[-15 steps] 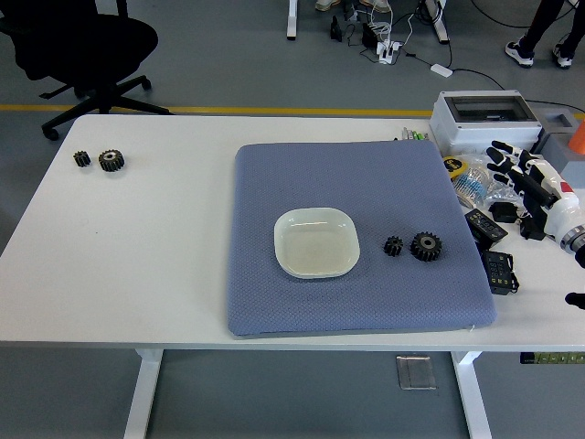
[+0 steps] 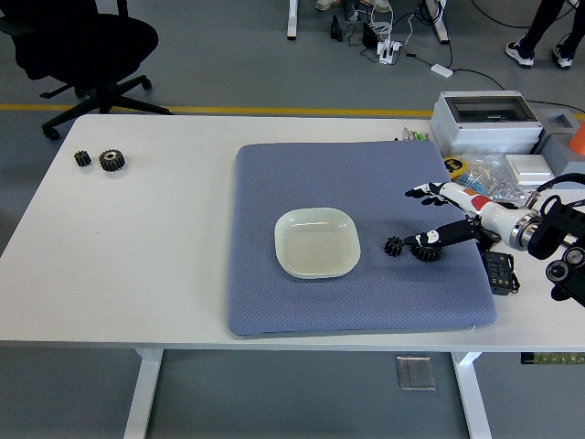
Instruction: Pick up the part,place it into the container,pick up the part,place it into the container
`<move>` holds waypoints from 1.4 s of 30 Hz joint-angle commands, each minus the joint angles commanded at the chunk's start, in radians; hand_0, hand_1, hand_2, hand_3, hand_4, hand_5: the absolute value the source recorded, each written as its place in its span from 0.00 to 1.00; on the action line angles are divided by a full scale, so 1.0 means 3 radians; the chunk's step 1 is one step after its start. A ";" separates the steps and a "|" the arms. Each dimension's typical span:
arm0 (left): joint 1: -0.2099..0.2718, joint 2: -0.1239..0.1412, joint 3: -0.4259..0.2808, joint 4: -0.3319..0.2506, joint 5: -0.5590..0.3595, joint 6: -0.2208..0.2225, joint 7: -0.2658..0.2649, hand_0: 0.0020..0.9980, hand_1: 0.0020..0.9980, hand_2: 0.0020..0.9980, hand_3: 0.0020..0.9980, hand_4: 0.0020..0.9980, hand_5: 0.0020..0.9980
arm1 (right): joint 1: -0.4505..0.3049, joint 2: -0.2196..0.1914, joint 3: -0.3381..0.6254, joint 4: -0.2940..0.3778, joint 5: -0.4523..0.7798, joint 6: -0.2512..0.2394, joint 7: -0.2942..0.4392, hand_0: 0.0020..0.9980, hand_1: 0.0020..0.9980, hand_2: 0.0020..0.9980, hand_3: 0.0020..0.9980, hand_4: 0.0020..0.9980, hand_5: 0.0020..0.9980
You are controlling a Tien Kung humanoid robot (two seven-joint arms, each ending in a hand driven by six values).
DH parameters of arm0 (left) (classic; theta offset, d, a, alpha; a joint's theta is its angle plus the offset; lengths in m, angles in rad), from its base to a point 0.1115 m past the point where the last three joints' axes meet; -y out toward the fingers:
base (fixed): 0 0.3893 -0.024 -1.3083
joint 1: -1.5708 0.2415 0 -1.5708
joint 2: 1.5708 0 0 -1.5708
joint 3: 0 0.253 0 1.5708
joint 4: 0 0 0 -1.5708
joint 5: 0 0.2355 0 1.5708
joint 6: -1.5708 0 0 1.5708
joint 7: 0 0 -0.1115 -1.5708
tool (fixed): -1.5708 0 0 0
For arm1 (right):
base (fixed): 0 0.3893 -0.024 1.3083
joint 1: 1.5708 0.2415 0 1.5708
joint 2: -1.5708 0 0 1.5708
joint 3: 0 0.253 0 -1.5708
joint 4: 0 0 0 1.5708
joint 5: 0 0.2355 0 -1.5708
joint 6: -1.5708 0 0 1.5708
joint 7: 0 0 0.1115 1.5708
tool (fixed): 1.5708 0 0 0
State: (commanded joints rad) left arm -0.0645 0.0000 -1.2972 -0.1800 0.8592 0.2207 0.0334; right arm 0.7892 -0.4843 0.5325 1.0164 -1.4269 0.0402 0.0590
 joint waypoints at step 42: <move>-0.0025 0.0000 0.0047 0.0000 0.0002 -0.0028 0.0031 0.76 0.76 0.79 0.59 0.67 0.59 | 0.0154 0.0215 -0.0629 -0.0640 -0.0953 -0.0631 0.0159 0.43 0.44 0.50 0.52 0.72 0.05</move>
State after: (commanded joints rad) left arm -0.0719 0.0000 -1.2831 -0.1800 0.8598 0.2122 0.0426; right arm 0.8353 -0.4199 0.3437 0.8243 -1.7128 -0.1492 0.1066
